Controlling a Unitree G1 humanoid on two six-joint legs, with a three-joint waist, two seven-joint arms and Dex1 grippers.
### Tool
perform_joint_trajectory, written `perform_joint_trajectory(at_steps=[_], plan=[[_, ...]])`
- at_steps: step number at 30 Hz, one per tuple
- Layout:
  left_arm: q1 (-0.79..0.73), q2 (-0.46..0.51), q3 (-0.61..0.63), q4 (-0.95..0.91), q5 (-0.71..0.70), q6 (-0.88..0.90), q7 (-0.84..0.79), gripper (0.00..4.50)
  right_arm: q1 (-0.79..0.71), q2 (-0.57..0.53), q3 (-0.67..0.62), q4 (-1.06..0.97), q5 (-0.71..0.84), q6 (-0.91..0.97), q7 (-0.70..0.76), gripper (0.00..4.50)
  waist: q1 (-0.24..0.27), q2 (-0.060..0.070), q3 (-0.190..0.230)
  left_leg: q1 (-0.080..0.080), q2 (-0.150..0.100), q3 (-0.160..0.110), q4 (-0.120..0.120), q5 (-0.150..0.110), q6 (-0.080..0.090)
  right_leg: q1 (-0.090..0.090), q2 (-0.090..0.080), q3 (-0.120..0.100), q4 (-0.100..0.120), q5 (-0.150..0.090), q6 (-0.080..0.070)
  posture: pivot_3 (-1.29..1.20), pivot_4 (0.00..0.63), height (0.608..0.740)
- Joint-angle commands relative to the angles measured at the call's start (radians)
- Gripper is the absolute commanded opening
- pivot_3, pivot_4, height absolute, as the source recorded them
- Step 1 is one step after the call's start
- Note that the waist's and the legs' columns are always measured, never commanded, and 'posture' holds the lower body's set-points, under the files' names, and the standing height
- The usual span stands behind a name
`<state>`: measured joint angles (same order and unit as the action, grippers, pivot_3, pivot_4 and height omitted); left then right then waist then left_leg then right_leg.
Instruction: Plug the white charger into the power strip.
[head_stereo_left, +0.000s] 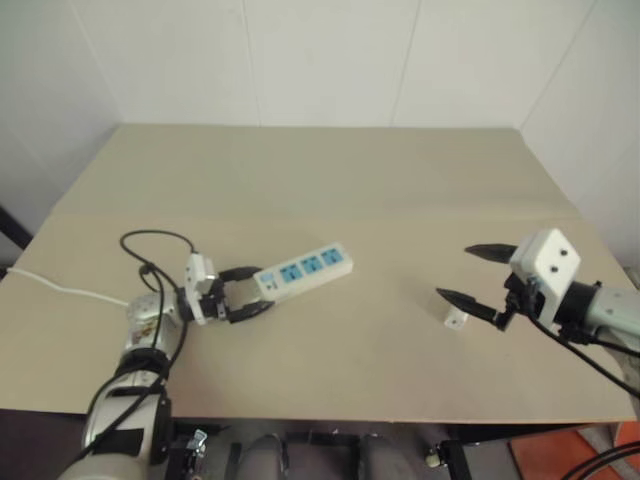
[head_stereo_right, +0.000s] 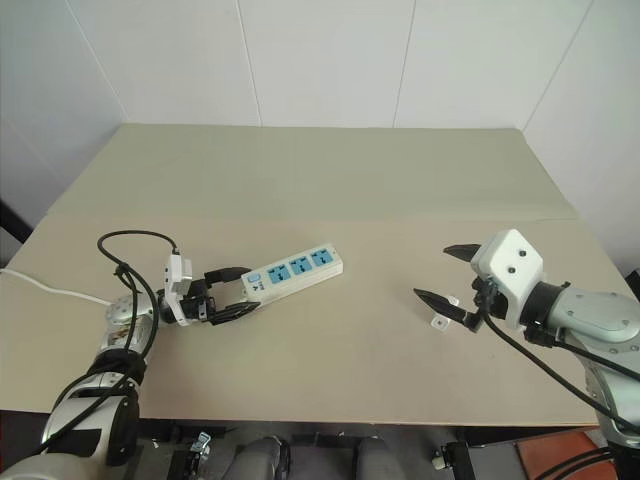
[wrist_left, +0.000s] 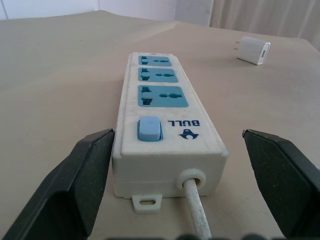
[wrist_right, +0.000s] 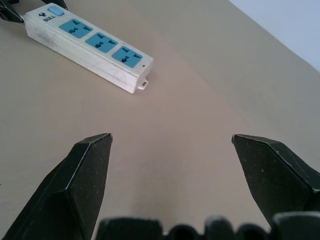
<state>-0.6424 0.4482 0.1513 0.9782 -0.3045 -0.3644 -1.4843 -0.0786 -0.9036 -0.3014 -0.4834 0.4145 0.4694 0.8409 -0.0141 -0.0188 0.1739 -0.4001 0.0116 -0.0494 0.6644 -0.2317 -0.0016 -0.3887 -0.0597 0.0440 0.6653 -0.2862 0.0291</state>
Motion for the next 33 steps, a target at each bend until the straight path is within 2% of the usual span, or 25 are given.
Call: perform_joint_trajectory(at_steps=[1, 7, 15, 21, 26, 29, 33], plan=[[-0.002, 0.008, -0.005, 0.019, 0.027, -0.032, 0.041, 4.48, -0.006, -0.013, -0.044, -0.025, 0.004, 0.001, -0.012, 4.5, 0.0, 0.0, 0.0, 0.0, 0.0, 0.0, 0.0, 0.0, 0.0, 0.0, 0.0, 0.0, 0.0, 0.0, 0.0, 0.0, 0.15, 0.74], [-0.019, -0.005, -0.022, 0.055, 0.079, -0.075, 0.123, 4.48, -0.008, -0.013, -0.04, -0.023, 0.003, 0.001, -0.017, 4.5, 0.0, 0.0, 0.0, 0.001, 0.0, 0.0, 0.0, 0.0, 0.0, 0.001, 0.0, 0.0, 0.001, 0.0, 0.0, 0.0, 0.15, 0.74], [-0.03, -0.013, -0.041, 0.072, 0.091, -0.055, 0.09, 4.48, 0.0, -0.013, -0.044, -0.025, -0.001, -0.002, -0.022, 4.5, 0.001, 0.0, -0.001, 0.001, 0.0, 0.0, 0.0, 0.0, 0.0, 0.001, 0.0, 0.0, 0.001, 0.0, 0.0, 0.0, 0.15, 0.74], [-0.035, -0.013, -0.053, 0.1, 0.117, -0.072, 0.132, 4.48, -0.001, -0.012, -0.041, -0.026, -0.003, -0.003, -0.027, 4.5, 0.002, 0.001, -0.002, 0.002, 0.0, 0.0, 0.0, 0.0, 0.0, 0.001, 0.0, 0.0, 0.001, 0.0, 0.0, 0.0, 0.15, 0.74], [-0.04, -0.017, -0.053, 0.113, 0.135, -0.076, 0.179, 3.31, -0.001, -0.01, -0.038, -0.025, -0.004, -0.006, -0.027, 4.5, 0.001, 0.0, -0.006, 0.002, 0.0, 0.0, 0.0, 0.0, 0.0, 0.001, 0.0, 0.0, 0.001, 0.0, 0.0, 0.0, 0.15, 0.74], [-0.04, -0.018, -0.053, 0.113, 0.135, -0.078, 0.194, 3.25, -0.002, -0.01, -0.035, -0.022, -0.006, -0.009, -0.026, 4.5, 0.003, 0.0, -0.007, 0.002, 0.0, 0.0, 0.0, 0.0, 0.0, 0.002, 0.0, 0.0, 0.001, 0.0, 0.0, 0.0, 0.15, 0.74], [-0.033, -0.012, -0.046, 0.096, 0.109, -0.07, 0.133, 3.25, 0.0, -0.009, -0.033, -0.018, -0.009, -0.013, -0.023, 4.5, 0.002, 0.0, -0.008, 0.003, 0.0, 0.0, 0.0, 0.0, 0.0, 0.002, 0.0, 0.0, 0.001, 0.0, 0.0, 0.0, 0.15, 0.74]])
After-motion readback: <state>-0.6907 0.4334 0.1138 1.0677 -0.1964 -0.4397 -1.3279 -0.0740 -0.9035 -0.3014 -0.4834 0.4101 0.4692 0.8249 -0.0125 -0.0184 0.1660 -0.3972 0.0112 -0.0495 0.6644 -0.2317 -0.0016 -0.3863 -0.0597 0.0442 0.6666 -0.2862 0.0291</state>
